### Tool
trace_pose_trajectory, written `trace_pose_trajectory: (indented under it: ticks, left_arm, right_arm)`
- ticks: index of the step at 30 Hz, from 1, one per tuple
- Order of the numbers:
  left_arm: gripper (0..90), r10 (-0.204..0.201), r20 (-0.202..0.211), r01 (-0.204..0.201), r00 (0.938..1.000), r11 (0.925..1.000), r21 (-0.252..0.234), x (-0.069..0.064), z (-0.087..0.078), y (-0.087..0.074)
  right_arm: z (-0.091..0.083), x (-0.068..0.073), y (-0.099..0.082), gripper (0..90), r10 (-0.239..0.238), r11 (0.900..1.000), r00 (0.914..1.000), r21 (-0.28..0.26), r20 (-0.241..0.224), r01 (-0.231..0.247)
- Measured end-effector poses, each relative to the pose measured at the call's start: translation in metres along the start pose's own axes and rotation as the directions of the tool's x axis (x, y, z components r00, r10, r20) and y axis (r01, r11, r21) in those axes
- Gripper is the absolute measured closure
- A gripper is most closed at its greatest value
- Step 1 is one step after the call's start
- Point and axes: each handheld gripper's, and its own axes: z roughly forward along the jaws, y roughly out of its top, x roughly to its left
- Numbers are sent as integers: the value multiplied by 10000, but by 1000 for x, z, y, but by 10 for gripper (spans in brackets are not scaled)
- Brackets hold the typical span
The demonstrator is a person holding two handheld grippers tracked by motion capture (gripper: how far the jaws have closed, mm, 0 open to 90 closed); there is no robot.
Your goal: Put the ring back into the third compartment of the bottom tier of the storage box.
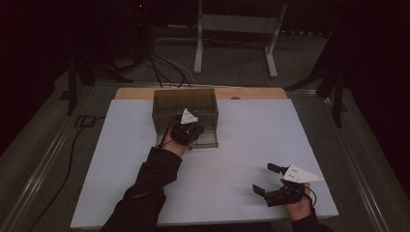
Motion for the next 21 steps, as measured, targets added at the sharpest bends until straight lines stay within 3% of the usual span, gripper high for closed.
trace_pose_trajectory:
  ticks: [7,21]
  left_arm:
    - [896,-186,113,186,9998,9998,-2,-1,7,-3]
    - [896,-306,53,302,9995,9981,528,-3,27,-7]
  right_arm:
    - [0,0,0,0,-2,10000,10000,13,12,2]
    - [1,0,-1,0,-10,10000,10000,46,7,10]
